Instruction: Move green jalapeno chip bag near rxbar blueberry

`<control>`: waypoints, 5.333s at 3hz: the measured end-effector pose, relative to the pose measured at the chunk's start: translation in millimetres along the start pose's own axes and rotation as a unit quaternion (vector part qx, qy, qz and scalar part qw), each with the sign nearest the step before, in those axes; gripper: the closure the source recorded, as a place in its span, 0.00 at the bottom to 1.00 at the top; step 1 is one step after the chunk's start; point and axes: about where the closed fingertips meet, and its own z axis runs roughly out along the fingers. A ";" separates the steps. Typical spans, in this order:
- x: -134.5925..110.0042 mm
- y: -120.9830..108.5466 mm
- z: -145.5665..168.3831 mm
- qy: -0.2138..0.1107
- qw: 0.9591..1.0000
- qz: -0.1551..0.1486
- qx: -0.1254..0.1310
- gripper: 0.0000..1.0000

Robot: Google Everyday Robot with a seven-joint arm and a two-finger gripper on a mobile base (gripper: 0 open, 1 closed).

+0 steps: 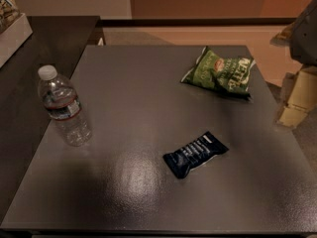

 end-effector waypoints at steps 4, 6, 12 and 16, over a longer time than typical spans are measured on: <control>-18.5 -53.1 46.9 -0.064 0.996 0.050 0.030 0.00; -26.7 -117.1 97.5 -0.102 0.991 0.080 0.026 0.00; -32.9 -159.6 170.9 -0.103 0.987 0.120 -0.012 0.64; -110.1 -100.4 104.6 -0.173 0.983 0.009 -0.068 1.00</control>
Offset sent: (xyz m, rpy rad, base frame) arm 0.0255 0.0072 -0.0143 0.0720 0.0180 -0.0452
